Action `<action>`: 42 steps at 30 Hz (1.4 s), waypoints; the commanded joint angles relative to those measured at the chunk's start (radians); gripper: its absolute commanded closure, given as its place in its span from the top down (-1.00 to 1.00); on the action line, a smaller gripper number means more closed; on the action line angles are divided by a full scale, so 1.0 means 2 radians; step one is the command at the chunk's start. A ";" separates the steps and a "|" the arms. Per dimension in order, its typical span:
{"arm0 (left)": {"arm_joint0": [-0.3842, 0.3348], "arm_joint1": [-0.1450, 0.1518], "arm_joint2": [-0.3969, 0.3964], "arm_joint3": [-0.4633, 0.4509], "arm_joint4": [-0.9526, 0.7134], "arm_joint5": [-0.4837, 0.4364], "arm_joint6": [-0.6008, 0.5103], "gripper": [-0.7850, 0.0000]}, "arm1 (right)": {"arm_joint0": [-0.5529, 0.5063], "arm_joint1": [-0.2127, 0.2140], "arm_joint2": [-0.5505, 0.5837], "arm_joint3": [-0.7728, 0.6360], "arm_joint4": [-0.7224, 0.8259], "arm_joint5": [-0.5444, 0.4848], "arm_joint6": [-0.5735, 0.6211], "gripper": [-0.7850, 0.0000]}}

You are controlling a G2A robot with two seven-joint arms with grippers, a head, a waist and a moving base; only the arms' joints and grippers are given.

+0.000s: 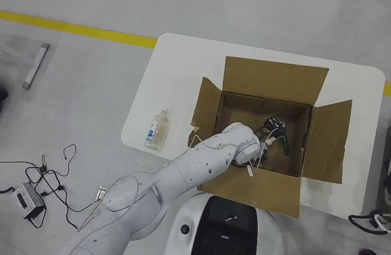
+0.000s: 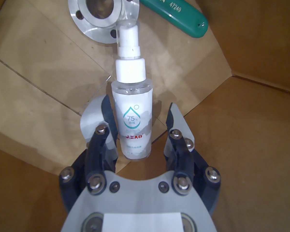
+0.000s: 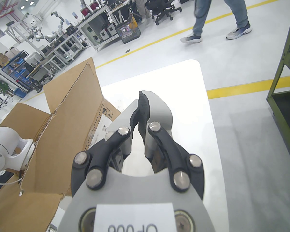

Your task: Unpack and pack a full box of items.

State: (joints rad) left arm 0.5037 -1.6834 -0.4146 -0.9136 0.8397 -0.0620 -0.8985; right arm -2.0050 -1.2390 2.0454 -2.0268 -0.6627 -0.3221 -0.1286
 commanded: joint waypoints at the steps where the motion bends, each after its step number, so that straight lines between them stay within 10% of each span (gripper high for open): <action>1: 0.000 -0.003 -0.001 0.005 -0.001 -0.001 0.002 0.11 | 0.000 0.000 0.000 0.000 0.000 0.000 0.000 -1.00; 4: 0.000 -0.007 -0.003 0.010 0.002 -0.001 0.001 -0.07 | 0.000 0.000 0.000 0.000 0.000 0.000 0.000 -1.00; 8: 0.001 -0.012 -0.006 0.018 0.004 0.002 0.002 -1.00 | 0.000 0.000 0.000 0.000 0.000 0.000 0.000 -1.00; 20: 0.015 0.005 -0.061 -0.075 0.007 0.003 -0.023 -1.00 | 0.000 0.000 0.000 0.000 0.000 0.000 0.000 -1.00; 31: 0.113 0.058 -0.157 -0.356 0.085 0.031 -0.127 -1.00 | 0.000 0.000 0.000 0.000 0.000 0.000 0.000 -1.00; 42: 0.168 0.080 -0.221 -0.579 0.183 0.056 -0.208 -1.00 | 0.000 0.000 0.000 0.000 0.000 0.000 0.000 -1.00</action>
State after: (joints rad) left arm 0.8323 -1.5275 -0.8437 -2.0374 1.1818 0.0468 -1.2970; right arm -2.0050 -1.2390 2.0454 -2.0268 -0.6627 -0.3221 -0.1286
